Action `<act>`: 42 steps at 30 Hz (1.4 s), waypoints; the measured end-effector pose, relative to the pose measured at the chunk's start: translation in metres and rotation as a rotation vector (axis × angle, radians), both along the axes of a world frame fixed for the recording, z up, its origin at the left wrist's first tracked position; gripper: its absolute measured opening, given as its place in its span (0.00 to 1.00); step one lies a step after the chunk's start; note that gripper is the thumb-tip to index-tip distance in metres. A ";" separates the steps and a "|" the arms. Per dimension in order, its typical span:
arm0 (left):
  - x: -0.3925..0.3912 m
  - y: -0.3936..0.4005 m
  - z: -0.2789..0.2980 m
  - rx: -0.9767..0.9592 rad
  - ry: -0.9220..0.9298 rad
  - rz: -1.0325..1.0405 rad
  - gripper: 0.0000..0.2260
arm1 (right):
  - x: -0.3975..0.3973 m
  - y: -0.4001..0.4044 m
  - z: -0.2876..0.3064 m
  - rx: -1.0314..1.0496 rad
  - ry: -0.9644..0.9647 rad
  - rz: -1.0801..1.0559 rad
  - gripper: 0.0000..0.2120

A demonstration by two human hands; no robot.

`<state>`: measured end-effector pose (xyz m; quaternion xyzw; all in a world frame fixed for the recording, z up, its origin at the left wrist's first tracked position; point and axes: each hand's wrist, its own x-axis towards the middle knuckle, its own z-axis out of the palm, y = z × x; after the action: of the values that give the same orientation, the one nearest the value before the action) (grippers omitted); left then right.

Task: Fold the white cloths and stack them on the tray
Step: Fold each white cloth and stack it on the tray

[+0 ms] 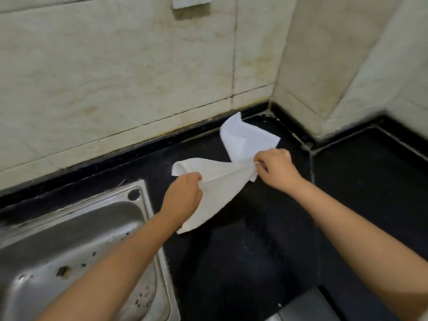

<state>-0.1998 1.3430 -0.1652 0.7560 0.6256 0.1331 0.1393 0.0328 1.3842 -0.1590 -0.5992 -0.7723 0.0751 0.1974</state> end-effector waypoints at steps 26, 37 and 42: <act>0.376 -0.188 -0.056 0.129 0.377 -1.610 0.11 | 0.230 -0.497 -0.062 -0.389 -0.183 -0.945 0.09; 0.396 -0.193 -0.072 -0.555 0.414 -1.406 0.12 | 0.285 -0.514 -0.065 -0.908 0.417 -0.776 0.08; 0.440 -0.189 -0.069 -0.390 0.196 -1.199 0.11 | 0.333 -0.506 -0.064 -0.622 0.422 -0.997 0.08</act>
<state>0.2405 1.1541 -0.2342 0.9442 0.1165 -0.1542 0.2667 0.3657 0.8782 -0.2228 -0.8891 -0.2862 0.3121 0.1734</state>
